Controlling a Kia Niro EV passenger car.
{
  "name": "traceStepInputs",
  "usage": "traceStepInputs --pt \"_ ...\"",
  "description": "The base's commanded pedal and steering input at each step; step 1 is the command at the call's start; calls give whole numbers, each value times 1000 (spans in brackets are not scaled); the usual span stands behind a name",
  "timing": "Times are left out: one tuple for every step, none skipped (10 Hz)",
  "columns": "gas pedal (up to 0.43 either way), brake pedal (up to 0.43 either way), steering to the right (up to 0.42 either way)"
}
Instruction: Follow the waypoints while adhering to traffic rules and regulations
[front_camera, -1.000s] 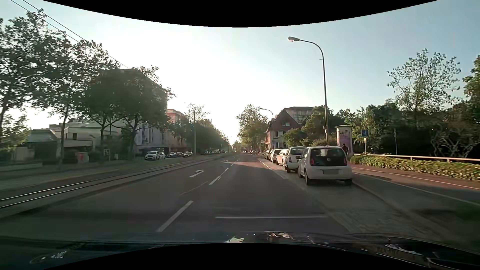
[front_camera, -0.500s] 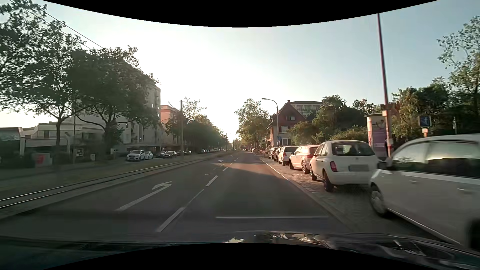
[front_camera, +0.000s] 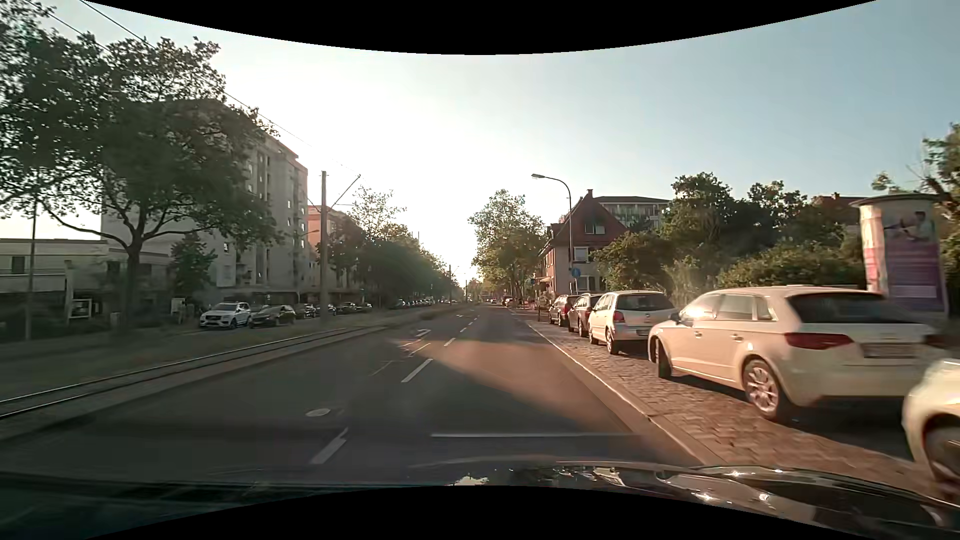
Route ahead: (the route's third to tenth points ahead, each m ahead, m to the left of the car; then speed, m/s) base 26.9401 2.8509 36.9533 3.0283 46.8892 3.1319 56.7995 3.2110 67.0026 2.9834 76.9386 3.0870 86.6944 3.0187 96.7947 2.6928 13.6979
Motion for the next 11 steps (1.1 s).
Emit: traceStepInputs --pt "79 0 -2" --pt "79 0 -1" --pt "79 0 -1" --pt "79 0 -1" --pt "79 0 -1" --pt "79 0 -1" --pt "79 0 -1" --pt "79 0 -2" --pt "79 0 -1" --pt "79 0 -2" --pt "79 0 -2"
